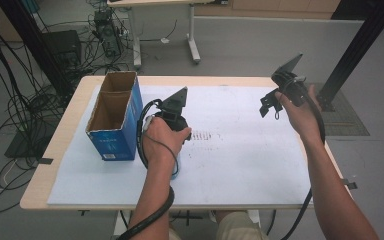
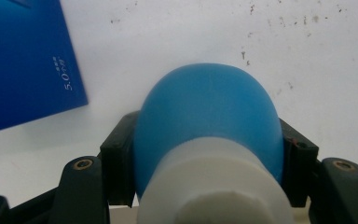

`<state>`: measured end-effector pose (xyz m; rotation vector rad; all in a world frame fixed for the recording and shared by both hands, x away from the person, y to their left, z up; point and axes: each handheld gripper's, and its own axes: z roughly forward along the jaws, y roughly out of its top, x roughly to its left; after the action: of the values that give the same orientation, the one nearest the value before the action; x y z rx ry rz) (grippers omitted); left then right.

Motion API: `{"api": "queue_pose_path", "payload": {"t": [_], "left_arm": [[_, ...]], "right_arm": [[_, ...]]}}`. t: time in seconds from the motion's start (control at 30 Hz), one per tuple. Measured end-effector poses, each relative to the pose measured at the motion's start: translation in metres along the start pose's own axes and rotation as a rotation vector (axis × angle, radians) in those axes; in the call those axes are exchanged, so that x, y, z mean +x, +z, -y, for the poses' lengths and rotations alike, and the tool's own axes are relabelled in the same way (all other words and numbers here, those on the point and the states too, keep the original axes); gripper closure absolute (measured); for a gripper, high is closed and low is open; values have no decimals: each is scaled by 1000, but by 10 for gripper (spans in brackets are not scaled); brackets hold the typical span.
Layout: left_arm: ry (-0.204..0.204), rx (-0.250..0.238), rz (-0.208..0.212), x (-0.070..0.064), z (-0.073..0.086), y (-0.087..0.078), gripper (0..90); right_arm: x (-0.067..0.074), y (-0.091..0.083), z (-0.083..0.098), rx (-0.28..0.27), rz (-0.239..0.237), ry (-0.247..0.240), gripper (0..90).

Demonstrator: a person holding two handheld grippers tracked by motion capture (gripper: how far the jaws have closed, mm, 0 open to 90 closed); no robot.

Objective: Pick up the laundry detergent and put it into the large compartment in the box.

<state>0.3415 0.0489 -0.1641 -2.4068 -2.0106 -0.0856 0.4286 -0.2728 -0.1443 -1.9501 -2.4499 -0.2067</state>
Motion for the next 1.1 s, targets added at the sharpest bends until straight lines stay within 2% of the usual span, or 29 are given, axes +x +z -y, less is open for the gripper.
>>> {"api": "queue_pose_path", "payload": {"t": [1.1], "left_arm": [[10, -10, -5, -3, 2, 0, 379]], "right_arm": [[-4, 2, 1, 4, -5, 8, 58]]}}
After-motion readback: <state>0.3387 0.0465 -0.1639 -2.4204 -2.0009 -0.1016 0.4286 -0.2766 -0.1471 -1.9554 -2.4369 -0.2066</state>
